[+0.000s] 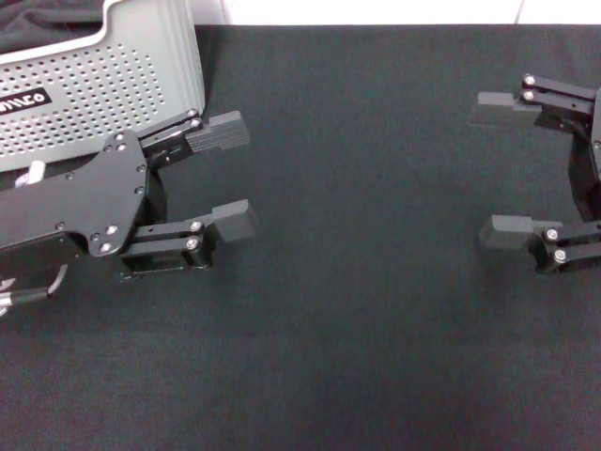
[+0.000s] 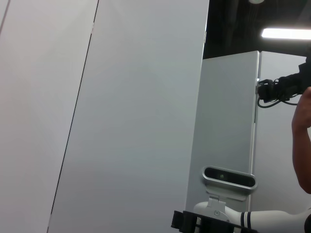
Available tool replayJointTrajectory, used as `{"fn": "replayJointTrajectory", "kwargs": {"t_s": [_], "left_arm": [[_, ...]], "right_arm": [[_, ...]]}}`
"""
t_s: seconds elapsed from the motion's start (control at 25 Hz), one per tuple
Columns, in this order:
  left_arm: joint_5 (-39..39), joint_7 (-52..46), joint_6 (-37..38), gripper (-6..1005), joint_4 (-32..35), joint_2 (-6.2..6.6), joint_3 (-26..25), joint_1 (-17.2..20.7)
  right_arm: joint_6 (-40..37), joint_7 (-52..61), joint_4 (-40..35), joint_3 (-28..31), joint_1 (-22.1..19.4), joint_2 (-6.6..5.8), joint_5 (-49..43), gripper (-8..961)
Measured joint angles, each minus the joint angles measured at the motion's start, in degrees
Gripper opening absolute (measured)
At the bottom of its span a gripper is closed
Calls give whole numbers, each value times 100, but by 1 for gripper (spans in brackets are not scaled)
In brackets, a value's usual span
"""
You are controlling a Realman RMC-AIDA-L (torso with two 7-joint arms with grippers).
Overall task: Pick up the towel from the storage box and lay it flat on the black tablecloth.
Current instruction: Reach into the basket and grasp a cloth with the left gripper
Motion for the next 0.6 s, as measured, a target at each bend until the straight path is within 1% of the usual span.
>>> {"fn": "replayJointTrajectory", "kwargs": {"t_s": [0.44, 0.52, 0.6], "left_arm": [[0, 32, -15, 861, -28, -2, -12, 8], [3, 135, -78, 861, -130, -8, -116, 17], [5, 228, -285, 861, -273, -41, -437, 18]], "right_arm": [[-3, -8, 41, 0, -25, 6, 4, 868], [3, -9, 45, 0, -26, 6, 12, 868], [15, -9, 49, 0, -26, 7, 20, 868]]}}
